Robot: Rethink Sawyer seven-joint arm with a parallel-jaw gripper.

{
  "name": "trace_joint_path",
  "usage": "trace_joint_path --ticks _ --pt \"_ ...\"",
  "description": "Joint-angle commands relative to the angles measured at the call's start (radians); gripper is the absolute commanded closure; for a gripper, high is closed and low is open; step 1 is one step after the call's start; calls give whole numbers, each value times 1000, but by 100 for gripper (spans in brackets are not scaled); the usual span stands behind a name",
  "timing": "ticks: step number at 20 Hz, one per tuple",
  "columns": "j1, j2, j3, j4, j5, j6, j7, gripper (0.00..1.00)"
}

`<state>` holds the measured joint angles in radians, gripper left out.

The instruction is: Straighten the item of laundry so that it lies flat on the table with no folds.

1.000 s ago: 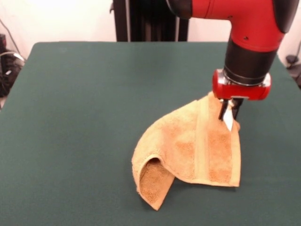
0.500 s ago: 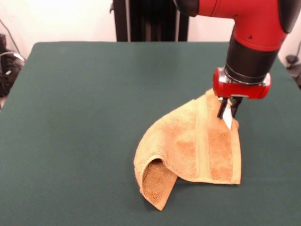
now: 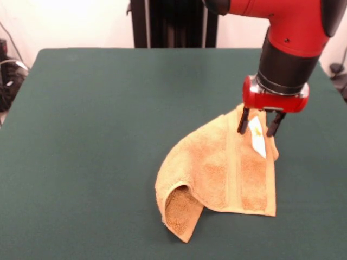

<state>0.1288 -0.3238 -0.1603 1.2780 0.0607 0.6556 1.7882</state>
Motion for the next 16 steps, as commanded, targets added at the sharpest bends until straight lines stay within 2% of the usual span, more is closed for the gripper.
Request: trace_joint_path --ticks 1,16 --pt "15 47 24 47 50 -28 267 0" --pt "-6 63 57 21 61 -37 235 0"
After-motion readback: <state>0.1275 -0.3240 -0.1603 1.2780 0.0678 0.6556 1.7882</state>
